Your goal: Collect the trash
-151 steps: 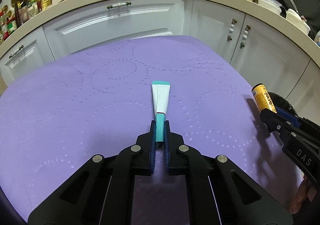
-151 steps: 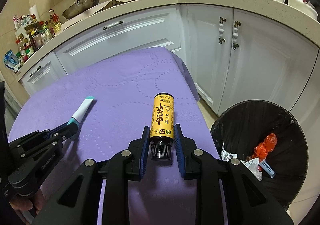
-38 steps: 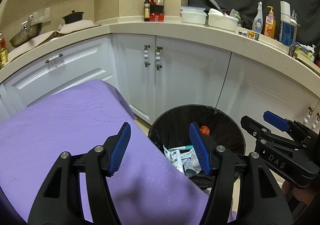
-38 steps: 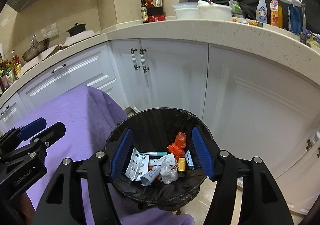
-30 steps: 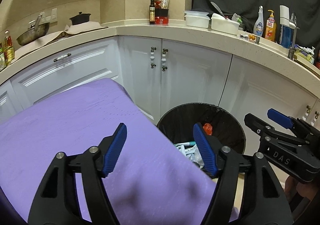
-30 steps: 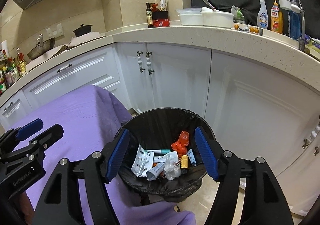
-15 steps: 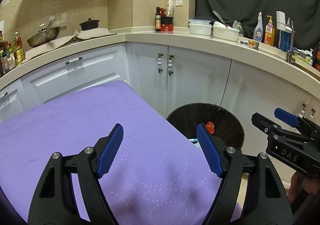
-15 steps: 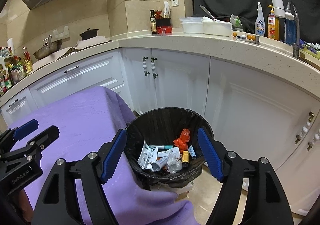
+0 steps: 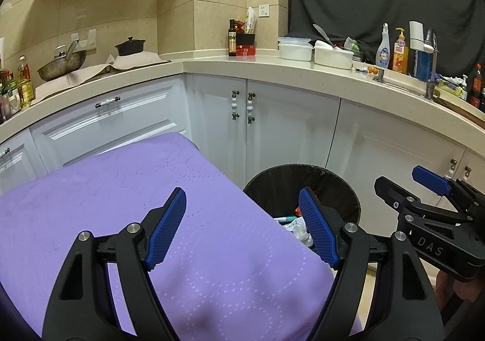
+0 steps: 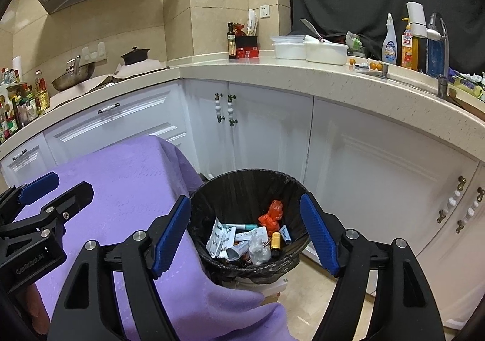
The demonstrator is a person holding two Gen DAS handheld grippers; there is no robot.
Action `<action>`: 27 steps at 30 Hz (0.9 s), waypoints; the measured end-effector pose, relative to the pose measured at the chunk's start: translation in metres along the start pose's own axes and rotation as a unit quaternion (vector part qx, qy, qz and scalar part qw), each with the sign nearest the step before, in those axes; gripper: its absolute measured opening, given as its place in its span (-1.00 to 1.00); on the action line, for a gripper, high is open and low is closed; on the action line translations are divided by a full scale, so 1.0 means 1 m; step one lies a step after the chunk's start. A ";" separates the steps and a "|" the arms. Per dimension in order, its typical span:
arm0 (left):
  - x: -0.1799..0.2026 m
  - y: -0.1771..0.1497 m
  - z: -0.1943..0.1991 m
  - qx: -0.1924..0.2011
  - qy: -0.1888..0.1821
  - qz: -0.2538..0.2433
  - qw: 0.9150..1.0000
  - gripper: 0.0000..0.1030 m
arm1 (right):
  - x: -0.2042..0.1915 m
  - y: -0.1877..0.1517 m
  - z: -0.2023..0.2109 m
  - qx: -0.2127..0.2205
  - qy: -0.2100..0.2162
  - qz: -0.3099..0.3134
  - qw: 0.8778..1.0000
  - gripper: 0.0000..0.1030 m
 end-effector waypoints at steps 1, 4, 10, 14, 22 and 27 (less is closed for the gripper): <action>0.000 0.000 -0.001 0.000 0.000 -0.001 1.000 0.46 | 0.000 0.001 -0.001 0.000 -0.001 0.000 1.000 0.41; 0.002 0.002 -0.004 -0.002 0.001 -0.001 1.000 0.46 | 0.001 0.003 -0.002 -0.001 -0.003 0.001 1.000 0.42; 0.006 0.002 -0.009 -0.007 0.002 -0.002 1.000 0.46 | 0.001 0.003 -0.001 -0.001 -0.004 0.002 1.000 0.42; 0.008 0.004 -0.013 -0.010 0.001 0.001 1.000 0.46 | 0.001 0.003 -0.001 -0.001 -0.004 0.001 1.000 0.42; 0.007 0.004 -0.014 -0.011 0.001 0.002 1.000 0.46 | 0.005 0.006 -0.004 -0.003 -0.005 0.001 1.000 0.42; 0.008 0.005 -0.017 -0.013 0.001 0.003 1.000 0.46 | 0.007 0.006 -0.006 -0.004 -0.005 0.002 1.000 0.42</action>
Point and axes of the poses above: each gripper's, at about its wrist camera, not at the fingertips, and z roughly against the way its jaws point, x to its right, y to its top, the point moved 4 cm from there along -z, roughly the way its jaws point, and after that the axes turned 2 degrees about z, right-handed, at the moved point
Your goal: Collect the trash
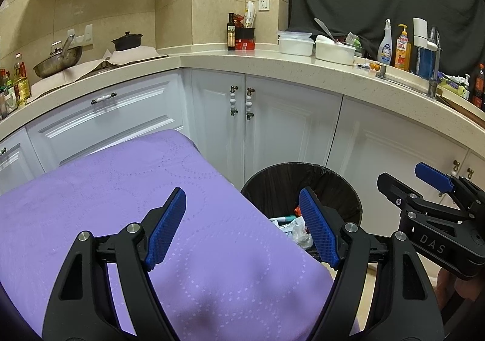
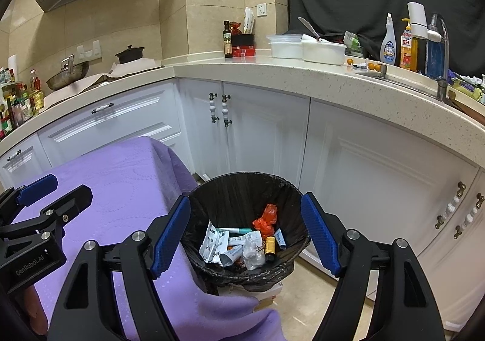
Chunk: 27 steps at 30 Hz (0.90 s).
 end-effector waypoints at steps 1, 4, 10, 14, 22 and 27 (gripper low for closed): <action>0.000 0.000 -0.001 0.000 0.000 0.000 1.000 0.46 | 0.000 0.000 0.000 0.000 0.000 0.000 1.000 0.42; 0.000 0.000 0.000 0.000 -0.001 0.000 1.000 0.46 | 0.000 0.000 0.000 0.000 0.000 0.000 1.000 0.42; 0.000 0.000 -0.001 0.000 -0.001 0.000 1.000 0.46 | 0.000 0.000 0.000 0.000 0.000 0.000 1.000 0.42; 0.001 0.000 -0.001 -0.001 -0.001 0.000 1.000 0.47 | 0.000 0.000 0.000 0.000 0.000 0.000 1.000 0.42; 0.001 0.000 -0.001 0.000 -0.001 0.001 1.000 0.47 | 0.000 0.001 0.000 -0.001 0.000 0.000 1.000 0.42; 0.001 0.000 -0.001 0.000 -0.001 0.001 1.000 0.47 | 0.001 0.001 -0.001 0.000 0.000 0.000 1.000 0.42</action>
Point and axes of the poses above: each gripper's, at about its wrist camera, not at the fingertips, and z roughly against the way its jaws point, x to its right, y to its top, the point moved 4 cm from there along -z, roughly the way its jaws point, and after that the axes turned 2 degrees about z, right-handed, at the moved point
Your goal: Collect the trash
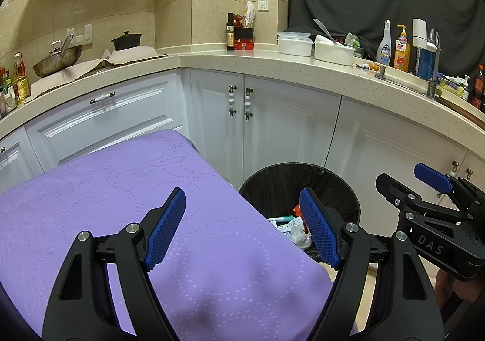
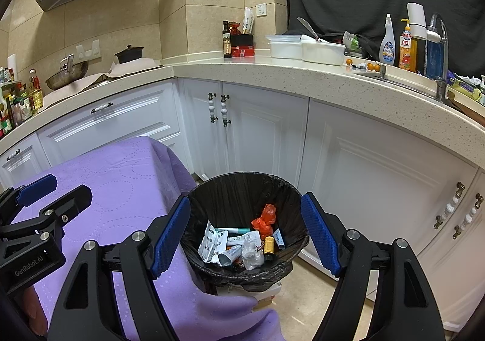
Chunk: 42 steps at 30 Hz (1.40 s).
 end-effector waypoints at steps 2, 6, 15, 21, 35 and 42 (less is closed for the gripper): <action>0.000 0.000 0.000 0.000 0.000 0.000 1.000 0.47 | -0.001 -0.001 0.000 0.000 0.000 0.000 1.000 0.42; 0.000 0.000 0.000 -0.001 0.000 0.000 1.000 0.47 | -0.001 -0.001 0.000 0.000 0.000 0.000 1.000 0.42; 0.001 0.000 0.000 -0.002 -0.001 0.001 1.000 0.47 | -0.001 -0.001 0.001 0.000 0.000 0.000 1.000 0.42; 0.000 0.000 0.000 -0.002 -0.001 0.002 1.000 0.47 | -0.001 0.000 0.000 -0.001 0.000 0.000 1.000 0.42; 0.001 0.000 0.000 -0.002 0.000 0.003 1.000 0.48 | -0.001 0.000 0.000 0.000 0.000 0.000 1.000 0.42; 0.004 -0.002 0.002 0.004 0.000 -0.001 1.000 0.70 | -0.001 0.000 0.001 -0.001 0.000 0.000 1.000 0.42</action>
Point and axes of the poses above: each gripper's, at about its wrist camera, not at the fingertips, and z roughly against the way its jaws point, x to its right, y to its top, the point moved 4 cm from there along -z, roughly the way its jaws point, and after that the axes turned 2 degrees about z, right-handed, at the moved point
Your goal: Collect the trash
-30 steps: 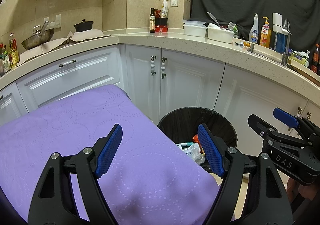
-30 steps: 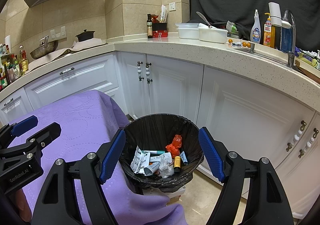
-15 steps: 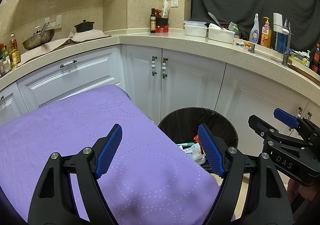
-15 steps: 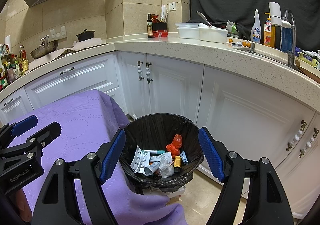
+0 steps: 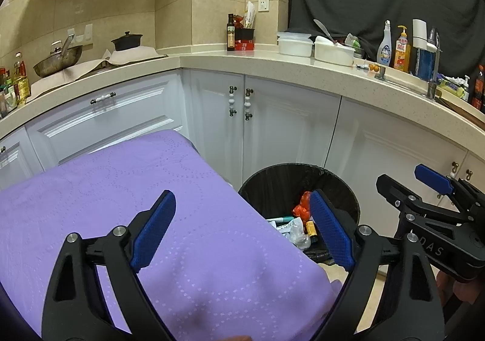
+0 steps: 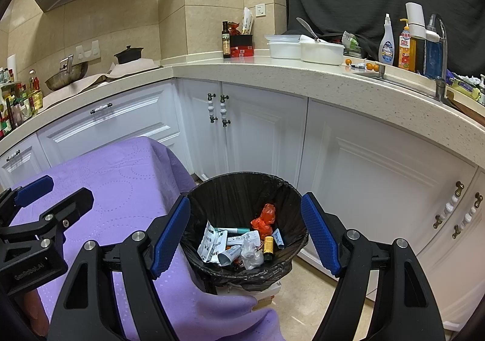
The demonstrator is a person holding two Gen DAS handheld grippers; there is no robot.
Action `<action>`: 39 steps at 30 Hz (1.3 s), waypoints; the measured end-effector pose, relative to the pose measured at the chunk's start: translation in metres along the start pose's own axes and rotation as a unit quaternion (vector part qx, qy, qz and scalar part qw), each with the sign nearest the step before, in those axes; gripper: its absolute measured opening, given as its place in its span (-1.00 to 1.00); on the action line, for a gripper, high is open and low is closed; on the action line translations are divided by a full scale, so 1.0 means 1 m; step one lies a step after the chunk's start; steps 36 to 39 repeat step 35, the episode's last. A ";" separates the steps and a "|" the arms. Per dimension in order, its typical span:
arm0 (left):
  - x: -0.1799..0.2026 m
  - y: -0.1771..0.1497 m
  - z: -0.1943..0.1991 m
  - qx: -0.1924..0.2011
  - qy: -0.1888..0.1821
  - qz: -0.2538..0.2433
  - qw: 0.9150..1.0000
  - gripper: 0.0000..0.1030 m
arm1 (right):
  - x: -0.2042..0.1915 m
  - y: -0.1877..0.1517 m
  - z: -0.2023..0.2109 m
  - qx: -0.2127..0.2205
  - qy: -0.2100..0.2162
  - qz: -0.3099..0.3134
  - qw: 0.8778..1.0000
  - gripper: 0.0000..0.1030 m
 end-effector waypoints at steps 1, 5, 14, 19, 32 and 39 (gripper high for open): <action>0.001 0.000 0.000 0.001 -0.001 0.000 1.000 0.70 | 0.000 0.000 0.000 0.000 0.000 0.000 1.000 0.42; 0.002 -0.001 0.000 -0.001 -0.003 0.001 1.000 0.74 | 0.000 0.000 0.000 0.000 0.000 0.000 1.000 0.42; 0.009 0.000 0.004 0.008 -0.010 -0.010 1.000 0.90 | 0.002 0.001 -0.002 0.000 0.000 0.000 1.000 0.42; 0.010 0.000 0.005 0.008 -0.003 -0.009 1.000 0.91 | 0.003 0.000 -0.002 0.001 -0.001 -0.001 1.000 0.46; 0.003 0.005 0.004 0.012 -0.004 -0.004 1.000 0.91 | 0.007 -0.003 0.001 0.002 -0.001 0.001 1.000 0.55; -0.006 0.005 0.000 0.000 0.006 0.005 1.000 0.91 | 0.001 -0.003 -0.001 -0.002 0.003 0.006 1.000 0.61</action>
Point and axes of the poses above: each gripper's, at about its wrist camera, not at the fingertips, and z roughly against the way its jaws point, x to its right, y to its top, the point moved 4 cm from there along -z, roughly the way its jaws point, and after that the axes turned 2 degrees about z, right-handed, at the moved point
